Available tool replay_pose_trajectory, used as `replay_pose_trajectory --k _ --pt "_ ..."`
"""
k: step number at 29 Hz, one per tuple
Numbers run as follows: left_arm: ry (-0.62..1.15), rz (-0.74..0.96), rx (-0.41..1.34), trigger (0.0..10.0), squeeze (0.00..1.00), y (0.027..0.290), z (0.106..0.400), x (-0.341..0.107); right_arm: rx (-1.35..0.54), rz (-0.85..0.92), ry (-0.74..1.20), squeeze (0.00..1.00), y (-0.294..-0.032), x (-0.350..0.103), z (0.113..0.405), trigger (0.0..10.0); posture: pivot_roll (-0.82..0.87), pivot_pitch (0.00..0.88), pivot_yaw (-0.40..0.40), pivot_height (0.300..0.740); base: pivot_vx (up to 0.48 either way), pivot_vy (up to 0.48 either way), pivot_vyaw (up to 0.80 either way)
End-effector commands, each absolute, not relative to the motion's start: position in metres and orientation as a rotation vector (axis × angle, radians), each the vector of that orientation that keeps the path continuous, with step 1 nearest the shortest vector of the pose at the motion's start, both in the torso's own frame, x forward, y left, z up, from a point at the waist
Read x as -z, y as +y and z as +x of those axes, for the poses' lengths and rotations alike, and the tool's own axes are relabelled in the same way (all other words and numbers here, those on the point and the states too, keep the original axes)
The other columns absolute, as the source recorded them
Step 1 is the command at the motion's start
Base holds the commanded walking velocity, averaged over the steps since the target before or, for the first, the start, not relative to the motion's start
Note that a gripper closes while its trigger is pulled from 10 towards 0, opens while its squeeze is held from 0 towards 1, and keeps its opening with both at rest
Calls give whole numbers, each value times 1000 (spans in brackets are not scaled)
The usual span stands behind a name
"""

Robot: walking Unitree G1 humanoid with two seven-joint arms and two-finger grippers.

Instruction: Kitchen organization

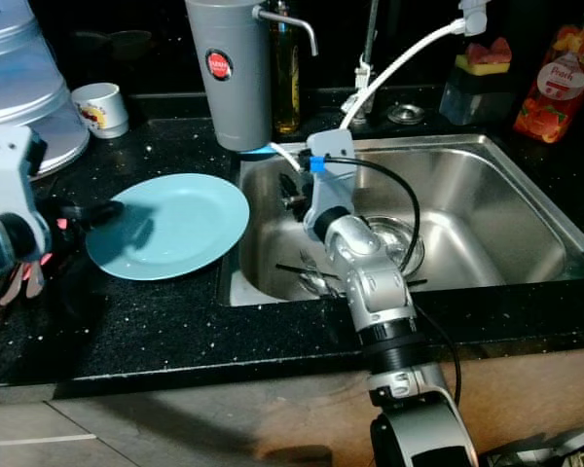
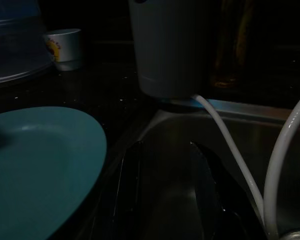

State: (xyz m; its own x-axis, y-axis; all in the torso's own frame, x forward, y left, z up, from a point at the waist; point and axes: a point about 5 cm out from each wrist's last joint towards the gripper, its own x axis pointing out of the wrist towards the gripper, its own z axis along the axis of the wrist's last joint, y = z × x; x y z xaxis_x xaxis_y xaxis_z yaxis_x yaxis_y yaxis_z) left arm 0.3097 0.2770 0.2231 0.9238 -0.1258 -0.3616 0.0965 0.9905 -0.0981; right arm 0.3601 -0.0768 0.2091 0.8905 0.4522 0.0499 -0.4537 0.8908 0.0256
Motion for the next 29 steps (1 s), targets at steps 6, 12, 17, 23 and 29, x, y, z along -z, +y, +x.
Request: replay_pose_trajectory --k 6,12,17,23,29 --pt "439 -99 88 10000 0 276 311 -212 -481 32 -46 0 -75 -213 358 10000 47 0 -2 740 0 0 0" --pt "445 -81 29 10000 0 283 312 -211 -482 33 -38 0 -76 -212 358 10000 50 0 -5 740 0 0 0" --pt "479 -83 64 10000 0 276 313 -202 -486 34 -34 0 -76 -212 358 10000 53 0 -7 740 0 0 0" --pt "494 -125 135 10000 0 256 321 -195 -489 40 -33 0 -73 -213 358 10000 45 0 2 740 0 0 0" --pt "506 -135 174 10000 0 243 324 -191 -498 108 0 0 -73 -213 357 10000 39 0 7 740 0 0 0"
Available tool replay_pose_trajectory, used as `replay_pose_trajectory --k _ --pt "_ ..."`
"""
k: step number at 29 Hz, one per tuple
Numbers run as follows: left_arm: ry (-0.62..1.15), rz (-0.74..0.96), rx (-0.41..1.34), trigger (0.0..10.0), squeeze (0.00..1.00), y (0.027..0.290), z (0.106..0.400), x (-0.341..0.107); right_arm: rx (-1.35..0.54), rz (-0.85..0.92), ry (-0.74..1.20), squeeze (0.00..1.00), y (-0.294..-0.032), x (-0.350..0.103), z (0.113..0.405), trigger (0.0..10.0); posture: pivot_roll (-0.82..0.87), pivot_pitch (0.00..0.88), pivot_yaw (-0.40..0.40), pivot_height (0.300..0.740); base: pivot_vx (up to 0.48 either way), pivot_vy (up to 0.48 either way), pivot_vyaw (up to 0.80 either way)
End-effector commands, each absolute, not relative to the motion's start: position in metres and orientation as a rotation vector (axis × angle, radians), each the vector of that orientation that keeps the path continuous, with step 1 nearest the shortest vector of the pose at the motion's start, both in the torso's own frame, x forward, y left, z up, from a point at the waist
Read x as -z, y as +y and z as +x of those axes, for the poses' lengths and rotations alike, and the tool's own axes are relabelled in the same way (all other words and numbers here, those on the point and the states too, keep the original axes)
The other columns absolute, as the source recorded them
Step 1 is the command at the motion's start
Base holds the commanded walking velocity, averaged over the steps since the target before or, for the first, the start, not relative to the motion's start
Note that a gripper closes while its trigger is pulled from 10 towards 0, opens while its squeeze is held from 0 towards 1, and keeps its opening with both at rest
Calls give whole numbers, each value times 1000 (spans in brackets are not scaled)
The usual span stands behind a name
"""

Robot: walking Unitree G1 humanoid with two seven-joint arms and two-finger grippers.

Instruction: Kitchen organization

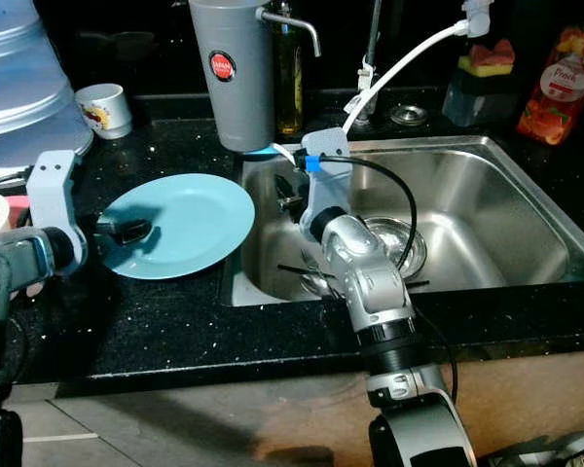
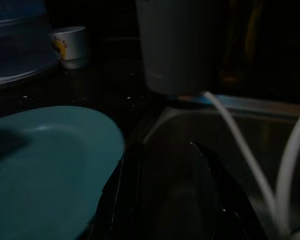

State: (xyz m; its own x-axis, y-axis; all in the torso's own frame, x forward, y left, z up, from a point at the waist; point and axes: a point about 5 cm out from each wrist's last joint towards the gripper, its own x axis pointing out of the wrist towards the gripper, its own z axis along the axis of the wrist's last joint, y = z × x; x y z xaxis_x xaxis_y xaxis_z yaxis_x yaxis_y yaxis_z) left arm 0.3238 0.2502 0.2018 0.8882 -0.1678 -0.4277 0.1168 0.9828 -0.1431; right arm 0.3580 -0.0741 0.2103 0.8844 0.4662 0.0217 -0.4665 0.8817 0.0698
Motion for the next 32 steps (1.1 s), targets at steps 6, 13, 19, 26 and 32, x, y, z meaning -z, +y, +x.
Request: replay_pose_trajectory --k 6,13,19,26,32 --pt "502 -144 177 5765 0 241 324 -191 -517 218 40 0 -73 -212 355 10000 40 0 3 740 0 0 0" --pt "482 -163 179 0 0 241 322 -192 -560 299 122 0 -68 -206 352 10000 42 0 -3 740 0 0 0" --pt "467 -176 174 0 0 243 320 -193 -558 363 187 0 -69 -200 352 10000 41 0 -4 740 0 0 0" --pt "407 -175 163 0 0 246 321 -197 -543 449 209 0 -75 -202 353 10000 41 0 -2 740 0 0 0" --pt "249 -188 180 0 0 246 324 -214 -547 513 209 0 -79 -208 354 10000 40 0 -1 740 0 0 0"
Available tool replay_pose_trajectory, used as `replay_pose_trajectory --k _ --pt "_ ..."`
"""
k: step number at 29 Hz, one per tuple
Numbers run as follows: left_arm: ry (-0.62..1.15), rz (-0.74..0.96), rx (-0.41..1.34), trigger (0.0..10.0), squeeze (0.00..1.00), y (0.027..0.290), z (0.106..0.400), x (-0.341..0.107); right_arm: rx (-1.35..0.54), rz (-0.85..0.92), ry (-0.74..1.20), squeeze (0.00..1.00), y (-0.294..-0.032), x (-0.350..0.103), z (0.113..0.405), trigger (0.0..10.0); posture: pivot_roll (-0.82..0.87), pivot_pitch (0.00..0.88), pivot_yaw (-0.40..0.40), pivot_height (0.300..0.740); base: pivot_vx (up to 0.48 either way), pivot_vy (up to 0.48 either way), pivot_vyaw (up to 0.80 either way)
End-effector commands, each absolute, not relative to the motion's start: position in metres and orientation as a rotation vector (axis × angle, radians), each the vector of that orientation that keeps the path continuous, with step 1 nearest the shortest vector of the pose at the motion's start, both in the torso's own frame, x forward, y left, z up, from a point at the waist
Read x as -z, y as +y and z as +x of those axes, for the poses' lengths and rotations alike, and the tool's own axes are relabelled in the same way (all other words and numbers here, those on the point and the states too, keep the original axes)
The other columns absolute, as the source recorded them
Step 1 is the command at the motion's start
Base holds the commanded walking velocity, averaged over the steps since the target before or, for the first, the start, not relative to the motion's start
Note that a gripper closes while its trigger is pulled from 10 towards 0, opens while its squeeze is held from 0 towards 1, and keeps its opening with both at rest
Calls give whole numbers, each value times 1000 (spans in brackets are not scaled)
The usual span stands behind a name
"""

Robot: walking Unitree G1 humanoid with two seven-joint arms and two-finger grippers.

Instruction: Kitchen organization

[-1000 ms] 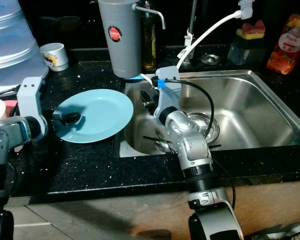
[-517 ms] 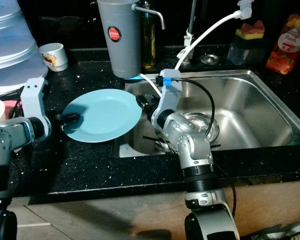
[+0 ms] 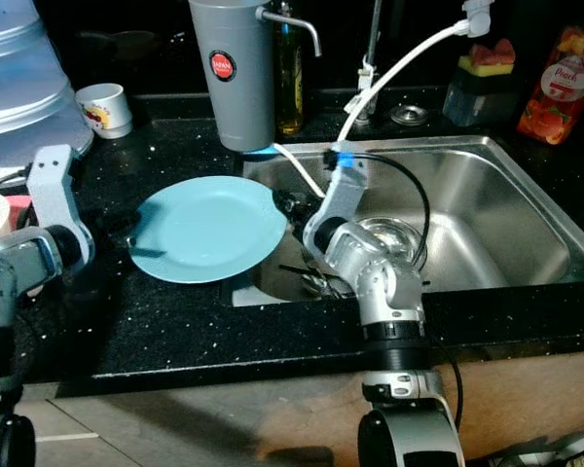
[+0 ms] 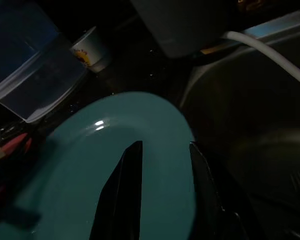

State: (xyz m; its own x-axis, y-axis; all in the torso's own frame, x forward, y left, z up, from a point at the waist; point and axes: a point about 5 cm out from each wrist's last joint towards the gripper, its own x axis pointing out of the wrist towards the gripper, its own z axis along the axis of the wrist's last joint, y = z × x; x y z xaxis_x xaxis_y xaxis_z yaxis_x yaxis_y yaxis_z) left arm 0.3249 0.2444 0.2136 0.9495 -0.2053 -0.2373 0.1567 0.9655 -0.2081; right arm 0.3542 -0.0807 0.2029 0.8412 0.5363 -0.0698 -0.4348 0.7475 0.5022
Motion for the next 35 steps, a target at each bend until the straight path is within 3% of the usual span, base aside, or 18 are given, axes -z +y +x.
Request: replay_pose_trajectory --k 1,2,13,14,15,16,17,28,35 --pt "218 -206 192 0 0 244 325 -218 -547 522 213 12 -80 -208 354 10000 40 0 -1 740 0 0 0" --pt "203 -212 204 0 0 242 325 -221 -523 547 215 1000 -82 -208 355 10000 42 0 -4 740 0 0 0" --pt "162 -231 217 0 0 242 324 -225 -517 551 246 1000 -82 -206 355 10000 42 0 -5 740 0 0 0" --pt "152 -238 218 0 0 242 324 -226 -513 545 250 910 -82 -205 355 10000 42 0 -5 740 0 0 0" --pt "142 -247 219 0 0 244 324 -228 -511 538 254 557 -83 -204 355 10000 43 0 -5 740 0 0 0" --pt "142 -247 219 0 0 244 324 -228 -511 538 254 557 -83 -204 355 10000 43 0 -5 740 0 0 0" --pt "131 -259 220 0 0 245 324 -229 -511 533 258 0 -83 -204 355 10000 43 0 -5 740 0 0 0" --pt "110 -298 250 0 0 245 322 -232 -565 457 359 0 -78 -186 349 10000 42 0 -7 740 0 0 0" --pt "114 -305 263 0 0 242 322 -230 -687 637 411 0 -62 -186 338 10000 40 0 -7 740 0 0 0"
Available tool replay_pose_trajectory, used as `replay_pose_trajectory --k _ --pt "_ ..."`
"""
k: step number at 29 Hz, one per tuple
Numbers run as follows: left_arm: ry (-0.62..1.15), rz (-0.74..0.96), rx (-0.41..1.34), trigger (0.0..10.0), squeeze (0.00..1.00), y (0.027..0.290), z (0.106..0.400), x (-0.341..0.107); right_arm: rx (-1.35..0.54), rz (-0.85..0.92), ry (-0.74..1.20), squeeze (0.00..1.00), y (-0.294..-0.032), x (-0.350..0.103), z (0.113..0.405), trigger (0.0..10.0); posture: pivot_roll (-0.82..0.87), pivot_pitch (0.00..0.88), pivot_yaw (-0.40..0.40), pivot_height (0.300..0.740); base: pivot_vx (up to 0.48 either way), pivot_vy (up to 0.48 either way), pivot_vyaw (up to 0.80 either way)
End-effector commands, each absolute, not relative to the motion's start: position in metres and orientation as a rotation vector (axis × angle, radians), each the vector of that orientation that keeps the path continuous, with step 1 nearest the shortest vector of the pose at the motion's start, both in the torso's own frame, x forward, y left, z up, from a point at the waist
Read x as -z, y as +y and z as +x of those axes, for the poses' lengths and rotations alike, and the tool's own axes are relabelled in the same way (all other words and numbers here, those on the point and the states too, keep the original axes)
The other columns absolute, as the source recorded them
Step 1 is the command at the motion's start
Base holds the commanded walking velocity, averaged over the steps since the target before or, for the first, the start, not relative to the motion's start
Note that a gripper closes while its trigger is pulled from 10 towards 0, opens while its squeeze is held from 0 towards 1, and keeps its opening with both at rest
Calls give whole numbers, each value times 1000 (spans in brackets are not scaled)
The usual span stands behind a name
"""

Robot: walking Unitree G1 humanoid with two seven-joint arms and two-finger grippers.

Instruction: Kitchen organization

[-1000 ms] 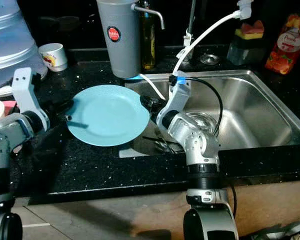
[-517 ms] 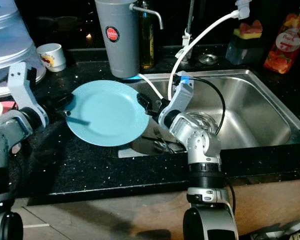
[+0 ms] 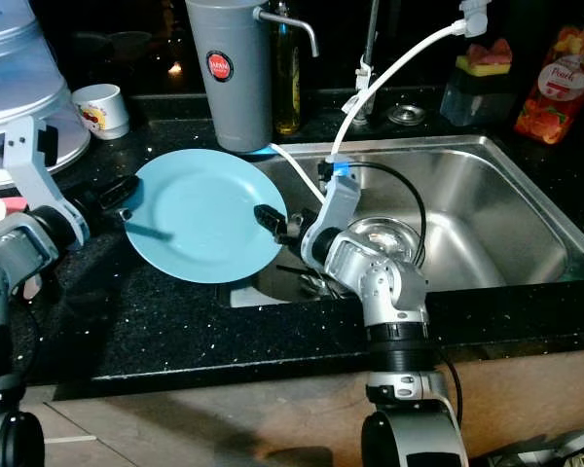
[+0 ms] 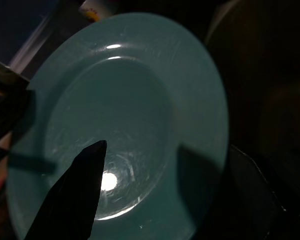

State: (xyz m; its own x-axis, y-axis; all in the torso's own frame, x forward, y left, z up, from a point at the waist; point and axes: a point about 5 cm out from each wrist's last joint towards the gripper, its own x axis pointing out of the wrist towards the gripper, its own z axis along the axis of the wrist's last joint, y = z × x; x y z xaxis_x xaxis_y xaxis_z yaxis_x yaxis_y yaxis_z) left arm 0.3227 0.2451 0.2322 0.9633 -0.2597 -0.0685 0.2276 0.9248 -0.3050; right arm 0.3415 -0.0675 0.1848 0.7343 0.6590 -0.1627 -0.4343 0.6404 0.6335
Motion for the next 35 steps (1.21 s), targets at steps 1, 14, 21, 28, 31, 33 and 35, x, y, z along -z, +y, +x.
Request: replay_pose_trajectory --k 1,14,21,28,31,33,35 --pt "113 -306 265 0 0 242 322 -230 -694 624 418 0 -60 -185 337 10000 39 0 -6 740 0 0 0" --pt "113 -319 277 0 0 240 323 -230 -719 695 420 0 -57 -187 334 3882 37 0 -3 740 0 0 0" --pt "131 -305 281 0 0 238 323 -227 -747 810 385 0 -58 -196 334 0 38 0 -1 740 0 0 0" --pt "138 -298 282 0 0 237 325 -227 -782 905 330 0 -60 -209 335 0 37 0 4 740 0 0 0" --pt "144 -294 285 0 0 235 325 -226 -788 912 322 0 -60 -211 335 0 36 0 5 740 0 0 0" --pt "150 -285 294 0 0 232 326 -225 -793 921 314 0 -60 -211 334 0 34 0 8 740 0 0 0" --pt "152 -276 300 0 0 230 326 -225 -793 926 308 0 -61 -212 334 0 34 0 8 740 0 0 0"
